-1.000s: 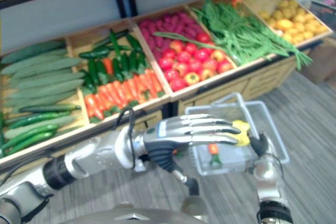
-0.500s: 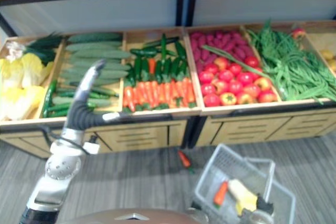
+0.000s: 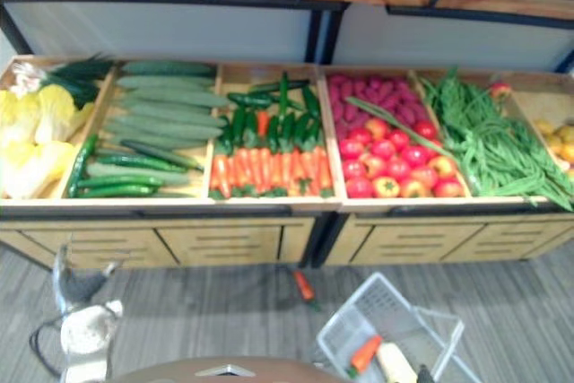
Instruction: Pick vegetable in the basket
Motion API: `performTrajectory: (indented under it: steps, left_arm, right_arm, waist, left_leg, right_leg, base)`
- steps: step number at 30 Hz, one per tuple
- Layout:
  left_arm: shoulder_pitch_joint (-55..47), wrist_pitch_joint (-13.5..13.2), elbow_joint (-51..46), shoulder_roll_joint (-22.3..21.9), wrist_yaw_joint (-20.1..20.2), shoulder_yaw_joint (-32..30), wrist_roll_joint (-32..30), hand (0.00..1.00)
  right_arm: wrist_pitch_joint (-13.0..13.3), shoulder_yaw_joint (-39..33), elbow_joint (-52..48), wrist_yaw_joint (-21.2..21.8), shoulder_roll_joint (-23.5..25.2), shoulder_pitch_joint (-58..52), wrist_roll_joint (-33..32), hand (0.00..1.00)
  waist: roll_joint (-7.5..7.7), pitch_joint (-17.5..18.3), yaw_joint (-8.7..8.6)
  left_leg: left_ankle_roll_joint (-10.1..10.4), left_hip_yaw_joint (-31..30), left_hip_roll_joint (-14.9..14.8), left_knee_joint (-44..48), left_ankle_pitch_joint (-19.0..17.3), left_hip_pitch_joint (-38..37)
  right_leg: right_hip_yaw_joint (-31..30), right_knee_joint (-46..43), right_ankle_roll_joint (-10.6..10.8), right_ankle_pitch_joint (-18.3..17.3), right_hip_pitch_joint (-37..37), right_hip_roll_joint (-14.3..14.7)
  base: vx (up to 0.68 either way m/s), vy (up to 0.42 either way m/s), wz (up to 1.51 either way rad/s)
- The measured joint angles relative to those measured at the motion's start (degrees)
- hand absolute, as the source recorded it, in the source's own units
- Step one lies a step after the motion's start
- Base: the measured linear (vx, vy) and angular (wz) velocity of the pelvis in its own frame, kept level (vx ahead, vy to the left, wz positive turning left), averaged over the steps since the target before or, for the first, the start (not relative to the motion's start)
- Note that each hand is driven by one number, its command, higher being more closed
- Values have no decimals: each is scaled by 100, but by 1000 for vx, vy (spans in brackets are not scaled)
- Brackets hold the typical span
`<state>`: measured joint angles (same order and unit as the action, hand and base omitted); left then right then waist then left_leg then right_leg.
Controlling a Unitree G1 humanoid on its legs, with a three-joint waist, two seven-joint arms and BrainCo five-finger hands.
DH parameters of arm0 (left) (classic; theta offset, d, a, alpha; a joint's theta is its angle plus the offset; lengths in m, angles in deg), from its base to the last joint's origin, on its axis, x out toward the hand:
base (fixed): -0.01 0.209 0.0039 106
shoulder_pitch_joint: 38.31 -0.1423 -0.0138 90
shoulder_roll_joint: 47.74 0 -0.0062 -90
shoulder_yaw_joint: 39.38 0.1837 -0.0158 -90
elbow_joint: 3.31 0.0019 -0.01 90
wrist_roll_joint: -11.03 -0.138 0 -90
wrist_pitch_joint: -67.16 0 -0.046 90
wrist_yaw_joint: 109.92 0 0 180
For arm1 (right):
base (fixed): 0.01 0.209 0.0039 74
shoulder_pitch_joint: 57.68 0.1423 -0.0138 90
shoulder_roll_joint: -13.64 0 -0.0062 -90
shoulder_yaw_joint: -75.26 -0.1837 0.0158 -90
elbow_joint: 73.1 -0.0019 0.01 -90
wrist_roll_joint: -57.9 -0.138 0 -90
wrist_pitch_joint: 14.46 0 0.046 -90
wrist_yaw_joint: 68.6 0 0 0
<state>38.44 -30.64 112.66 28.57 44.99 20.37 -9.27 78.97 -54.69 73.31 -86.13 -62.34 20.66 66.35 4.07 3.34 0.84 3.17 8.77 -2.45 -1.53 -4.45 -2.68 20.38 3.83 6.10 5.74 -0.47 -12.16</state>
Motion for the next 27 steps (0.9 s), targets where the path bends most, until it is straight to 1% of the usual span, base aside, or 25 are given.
performTrajectory:
  steps: [2,3,5,7,9,10,11,14,16,19,23,27]
  left_arm:
    - [5,181,1129,-54,8,-545,332,0]
    - [8,203,1460,-70,33,-713,457,0]
    - [12,314,2546,-159,235,-1214,1235,0]
    - [-38,382,3074,-239,409,-1303,1526,0]
    - [-55,497,3363,-315,524,-1297,1498,0]
    - [-48,544,3434,-345,553,-1281,1472,0]
    - [-30,551,3504,-342,582,-1212,1330,0]
    - [68,543,3512,-332,651,-1000,1224,0]
    - [135,507,3509,-301,787,-736,1213,0]
    - [175,455,3562,-211,866,-360,1200,0]
    - [197,389,3557,-166,915,75,1113,0]
    - [188,321,3559,-85,912,388,1052,0]
  right_arm:
    - [49,-2,0,-29,57,-43,-1,100]
    - [55,-4,5,-29,70,-47,0,100]
    - [60,-21,96,-25,80,-23,1,100]
    - [87,-25,245,-26,76,25,1,100]
    - [101,-27,336,-44,66,75,0,100]
    - [125,-19,396,-55,62,137,1,100]
    - [206,5,524,-63,35,193,2,100]
    - [216,68,572,-66,16,191,1,100]
    - [241,231,666,-68,-53,206,0,100]
    - [269,454,750,-64,-137,264,-3,100]
    - [318,658,747,-64,-198,271,-7,100]
    - [350,807,743,-62,-224,302,-7,100]
  waist:
    - [-32,31,-46]
    - [-53,46,-64]
    - [-77,79,-85]
    - [-79,78,-83]
    - [-81,74,-75]
    - [-75,72,-76]
    - [-70,69,-87]
    - [-84,60,-100]
    - [-91,55,-133]
    - [-93,20,-212]
    - [-88,-86,-221]
    - [-125,-152,-216]
  left_leg:
    - [-3,11,7,-59,2,-54]
    - [-3,12,6,-76,2,-54]
    - [12,37,4,-150,12,-91]
    - [18,44,4,-187,14,-102]
    - [24,92,-8,-234,34,-167]
    - [15,147,-25,-230,38,-190]
    - [19,163,-35,-225,33,-215]
    - [29,161,-39,-227,24,-247]
    - [32,160,-38,-223,15,-258]
    - [34,158,-40,-212,13,-258]
    - [45,166,-58,-114,-29,-257]
    - [75,242,-106,-30,-70,-288]
  right_leg:
    - [-2,6,16,-25,-22,-2]
    - [-3,12,14,-31,-17,1]
    - [-43,56,14,-31,-11,24]
    - [-71,108,17,-28,-14,42]
    - [-142,125,37,-14,-21,71]
    - [-194,133,46,-8,-19,94]
    - [-213,142,61,1,-22,115]
    - [-217,170,61,0,-68,126]
    - [-216,194,61,1,-91,129]
    - [-216,194,60,0,-94,132]
    - [-229,183,58,-2,-123,137]
    - [-333,149,55,-4,-132,179]
  base:
    - [0,0,0]
    - [26,-3,-3]
    - [46,-7,-6]
    - [45,-10,-6]
    - [60,-14,-12]
    - [51,-22,-21]
    - [29,-24,-19]
    - [11,-9,-3]
    - [0,0,0]
    - [-11,-10,0]
    - [-38,-26,-2]
    - [-33,-24,-13]
